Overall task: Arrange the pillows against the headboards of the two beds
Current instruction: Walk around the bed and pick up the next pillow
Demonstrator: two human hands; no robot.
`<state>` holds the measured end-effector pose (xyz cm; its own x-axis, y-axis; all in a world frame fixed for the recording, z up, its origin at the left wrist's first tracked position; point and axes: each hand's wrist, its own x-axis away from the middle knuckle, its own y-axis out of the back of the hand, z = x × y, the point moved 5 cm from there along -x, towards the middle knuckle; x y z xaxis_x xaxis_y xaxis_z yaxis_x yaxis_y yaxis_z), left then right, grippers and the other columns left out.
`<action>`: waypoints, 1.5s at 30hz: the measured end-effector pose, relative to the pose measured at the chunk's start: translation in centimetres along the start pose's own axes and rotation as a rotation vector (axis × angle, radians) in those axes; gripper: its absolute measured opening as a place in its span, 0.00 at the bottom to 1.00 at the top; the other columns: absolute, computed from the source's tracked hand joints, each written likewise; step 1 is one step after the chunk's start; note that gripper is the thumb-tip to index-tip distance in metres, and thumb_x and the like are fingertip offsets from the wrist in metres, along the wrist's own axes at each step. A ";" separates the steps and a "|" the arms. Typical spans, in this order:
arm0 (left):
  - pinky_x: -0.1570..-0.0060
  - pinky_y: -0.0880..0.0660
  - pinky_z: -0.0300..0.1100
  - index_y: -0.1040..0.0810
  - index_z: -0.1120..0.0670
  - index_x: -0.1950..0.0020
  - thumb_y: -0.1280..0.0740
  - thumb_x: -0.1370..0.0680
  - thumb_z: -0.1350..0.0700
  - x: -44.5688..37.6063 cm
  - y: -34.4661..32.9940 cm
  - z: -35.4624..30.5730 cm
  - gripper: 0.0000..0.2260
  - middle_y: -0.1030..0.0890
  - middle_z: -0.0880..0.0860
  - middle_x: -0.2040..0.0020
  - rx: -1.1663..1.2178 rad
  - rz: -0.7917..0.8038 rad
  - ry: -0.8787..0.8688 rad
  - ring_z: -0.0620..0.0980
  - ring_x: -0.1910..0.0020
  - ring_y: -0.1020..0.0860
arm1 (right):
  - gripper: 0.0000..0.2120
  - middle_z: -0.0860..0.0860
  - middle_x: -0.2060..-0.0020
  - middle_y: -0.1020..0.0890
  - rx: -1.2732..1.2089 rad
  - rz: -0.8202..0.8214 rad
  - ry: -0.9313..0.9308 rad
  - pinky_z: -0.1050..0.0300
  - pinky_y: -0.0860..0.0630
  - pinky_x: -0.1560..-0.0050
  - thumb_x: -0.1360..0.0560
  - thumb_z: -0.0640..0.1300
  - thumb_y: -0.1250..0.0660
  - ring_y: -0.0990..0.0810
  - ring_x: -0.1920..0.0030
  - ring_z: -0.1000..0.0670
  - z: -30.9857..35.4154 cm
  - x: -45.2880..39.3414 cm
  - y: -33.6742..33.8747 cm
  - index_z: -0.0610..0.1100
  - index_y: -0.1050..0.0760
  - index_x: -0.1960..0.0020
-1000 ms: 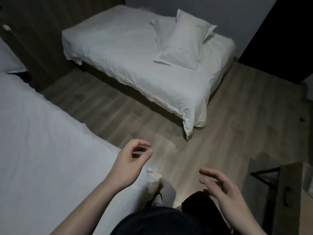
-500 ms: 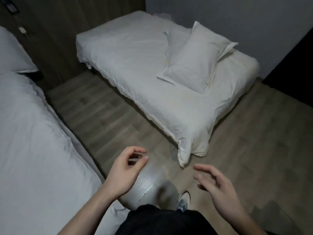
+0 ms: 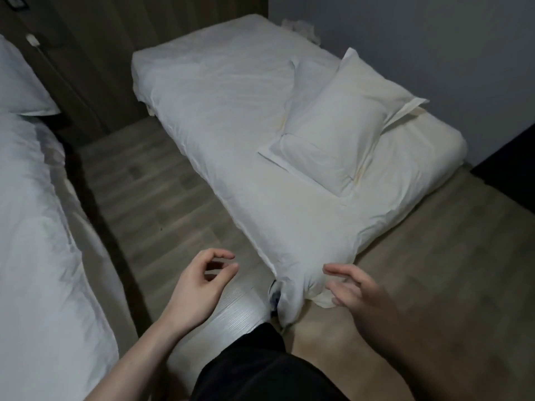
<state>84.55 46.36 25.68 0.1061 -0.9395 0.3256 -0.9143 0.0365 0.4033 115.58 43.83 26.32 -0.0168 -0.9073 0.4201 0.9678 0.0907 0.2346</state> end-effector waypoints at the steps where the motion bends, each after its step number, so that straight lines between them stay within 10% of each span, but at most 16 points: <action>1: 0.51 0.26 0.33 0.17 0.44 0.46 0.27 0.21 0.50 -2.3 -1.1 -1.0 0.04 0.16 0.45 0.45 -0.007 0.014 -0.009 0.37 0.46 0.18 | 0.13 0.61 0.59 0.12 -0.009 -0.019 0.000 0.48 0.20 0.40 0.22 0.43 0.28 0.15 0.53 0.59 0.1 -1.4 1.1 0.62 0.16 0.47; 7: 0.50 0.25 0.34 0.17 0.46 0.47 0.27 0.21 0.50 -16.1 -8.2 -7.7 0.04 0.16 0.46 0.45 -0.059 0.137 -0.074 0.39 0.47 0.18 | 0.12 0.53 0.46 0.13 -0.077 -0.177 -0.020 0.36 0.18 0.41 0.21 0.41 0.27 0.14 0.46 0.47 0.7 -9.9 8.1 0.57 0.15 0.44; 14: 0.52 0.23 0.38 0.19 0.43 0.47 0.28 0.21 0.47 -25.6 -14.1 -12.7 0.04 0.18 0.42 0.40 -0.095 0.166 -0.061 0.40 0.45 0.18 | 0.11 0.57 0.47 0.13 -0.087 -0.171 -0.093 0.58 0.16 0.51 0.22 0.39 0.27 0.14 0.48 0.51 1.0 -20.7 13.4 0.54 0.15 0.46; 26: 0.61 0.29 0.37 0.19 0.44 0.46 0.29 0.20 0.48 -31.9 -19.5 -11.8 0.03 0.16 0.46 0.46 -0.093 -0.059 0.350 0.38 0.61 0.22 | 0.08 0.47 0.39 0.19 -0.027 -0.004 -0.397 0.46 0.17 0.45 0.21 0.44 0.30 0.18 0.41 0.46 -6.8 -44.5 20.7 0.52 0.20 0.43; 38: 0.57 0.22 0.41 0.18 0.41 0.44 0.28 0.22 0.42 -40.4 -25.5 -9.1 0.08 0.15 0.42 0.46 -0.134 -0.148 0.491 0.33 0.52 0.17 | 0.48 0.40 0.23 0.30 0.055 -0.168 -0.623 0.47 0.33 0.27 0.26 0.60 0.26 0.29 0.25 0.38 -13.2 -63.3 21.1 0.41 0.46 0.17; 45: 0.61 0.24 0.41 0.19 0.38 0.45 0.29 0.22 0.41 -41.2 -25.8 -8.9 0.08 0.13 0.41 0.51 -0.124 -0.151 0.544 0.37 0.55 0.16 | 0.49 0.44 0.29 0.23 -0.109 -0.231 -0.663 0.49 0.26 0.30 0.35 0.62 0.19 0.23 0.30 0.43 -11.6 -68.9 19.4 0.37 0.31 0.24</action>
<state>107.26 87.14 9.48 0.4473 -0.6286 0.6362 -0.8245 -0.0141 0.5658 138.39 103.33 -8.24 -0.3404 -0.4538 0.8235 0.9401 -0.1473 0.3074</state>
